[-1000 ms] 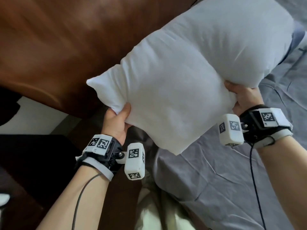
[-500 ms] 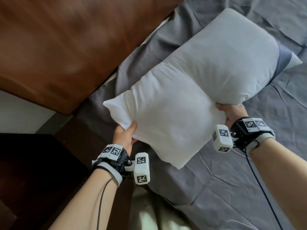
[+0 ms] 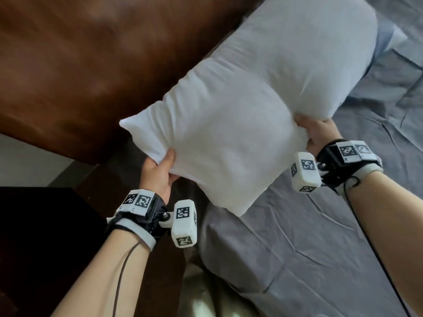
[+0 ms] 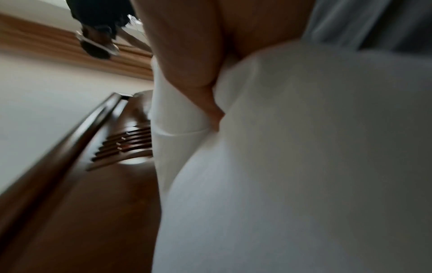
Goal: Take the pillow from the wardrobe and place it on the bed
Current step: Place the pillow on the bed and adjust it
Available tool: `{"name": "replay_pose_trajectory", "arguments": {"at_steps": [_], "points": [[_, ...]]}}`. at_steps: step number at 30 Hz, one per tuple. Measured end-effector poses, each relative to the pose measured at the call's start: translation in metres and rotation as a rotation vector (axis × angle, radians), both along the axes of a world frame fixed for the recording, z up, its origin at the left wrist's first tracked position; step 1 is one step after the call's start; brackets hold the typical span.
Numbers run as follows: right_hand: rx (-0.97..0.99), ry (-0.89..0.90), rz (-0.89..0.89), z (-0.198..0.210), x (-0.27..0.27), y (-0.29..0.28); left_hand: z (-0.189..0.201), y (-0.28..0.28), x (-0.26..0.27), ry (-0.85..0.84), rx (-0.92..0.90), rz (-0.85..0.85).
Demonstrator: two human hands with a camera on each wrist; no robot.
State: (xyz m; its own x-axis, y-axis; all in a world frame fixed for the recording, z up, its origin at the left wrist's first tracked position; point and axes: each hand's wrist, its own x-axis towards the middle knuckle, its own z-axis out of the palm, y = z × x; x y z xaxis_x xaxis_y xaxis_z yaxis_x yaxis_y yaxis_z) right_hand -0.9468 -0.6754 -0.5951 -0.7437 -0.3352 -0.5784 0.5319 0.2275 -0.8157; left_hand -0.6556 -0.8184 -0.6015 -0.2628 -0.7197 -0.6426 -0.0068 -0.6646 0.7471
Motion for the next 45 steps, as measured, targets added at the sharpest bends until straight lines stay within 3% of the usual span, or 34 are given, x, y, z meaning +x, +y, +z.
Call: {"name": "replay_pose_trajectory", "arguments": {"at_steps": [3,8,11,18,25,30,38,45], "points": [[0.100,-0.104,0.151,-0.020,0.006,0.004,-0.017,0.001,0.000,-0.044,0.110,0.067],[0.071,-0.121,0.149,-0.031,0.001,0.002,-0.023,0.007,-0.003,-0.011,0.264,-0.004],[0.078,-0.059,0.162,-0.031,0.005,-0.008,-0.023,0.004,-0.007,-0.057,0.191,-0.023],[0.018,0.007,0.117,-0.038,0.015,-0.014,-0.019,-0.013,-0.003,-0.097,0.041,0.107],[0.387,-0.034,0.296,-0.048,0.026,-0.005,-0.039,-0.014,0.008,-0.214,0.163,0.158],[0.304,-0.205,0.355,-0.041,0.041,0.001,-0.034,-0.018,0.011,-0.238,0.148,0.186],[0.269,-0.212,0.328,-0.041,0.055,-0.010,-0.031,-0.011,0.017,-0.231,0.115,0.211],[0.272,-0.384,0.530,-0.031,0.076,0.005,-0.032,-0.006,0.016,-0.167,0.264,0.136]]}}
